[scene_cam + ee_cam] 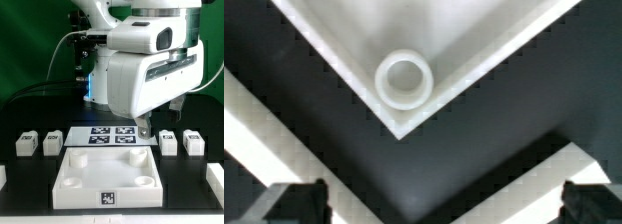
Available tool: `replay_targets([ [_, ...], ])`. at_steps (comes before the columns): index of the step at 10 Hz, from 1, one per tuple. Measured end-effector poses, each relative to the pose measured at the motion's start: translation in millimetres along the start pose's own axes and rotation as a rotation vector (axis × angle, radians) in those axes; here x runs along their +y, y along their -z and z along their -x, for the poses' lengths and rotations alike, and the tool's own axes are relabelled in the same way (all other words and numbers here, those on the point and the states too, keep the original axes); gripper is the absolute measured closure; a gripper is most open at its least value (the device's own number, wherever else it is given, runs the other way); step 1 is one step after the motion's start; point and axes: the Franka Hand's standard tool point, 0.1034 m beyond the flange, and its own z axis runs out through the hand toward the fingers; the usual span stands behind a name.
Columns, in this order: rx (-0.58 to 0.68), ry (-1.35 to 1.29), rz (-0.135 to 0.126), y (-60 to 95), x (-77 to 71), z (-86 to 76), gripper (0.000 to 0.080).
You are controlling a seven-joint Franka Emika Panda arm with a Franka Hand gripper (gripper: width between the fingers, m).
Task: Assemble one leg
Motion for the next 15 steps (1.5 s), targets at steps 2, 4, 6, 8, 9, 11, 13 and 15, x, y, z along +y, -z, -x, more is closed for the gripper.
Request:
replay_targets([
  [2, 0.000, 0.000, 0.000, 0.0, 0.0, 0.0, 0.0150],
  [4, 0.000, 0.000, 0.000, -0.1, 0.0, 0.0, 0.0150],
  [6, 0.001, 0.024, 0.001, -1.4, -1.4, 1.2, 0.0150],
  [8, 0.006, 0.229, 0.006, -13.9, -20.6, 21.7, 0.0150],
  [9, 0.002, 0.355, 0.001, -20.5, -27.9, 36.5, 0.0150],
  [11, 0.006, 0.577, 0.004, -35.8, -43.1, 68.0, 0.0150],
  [13, 0.014, 0.666, -0.004, -61.5, -61.0, 106.8, 0.0150],
  [15, 0.028, 0.661, -0.003, -86.4, -69.9, 133.5, 0.0150],
])
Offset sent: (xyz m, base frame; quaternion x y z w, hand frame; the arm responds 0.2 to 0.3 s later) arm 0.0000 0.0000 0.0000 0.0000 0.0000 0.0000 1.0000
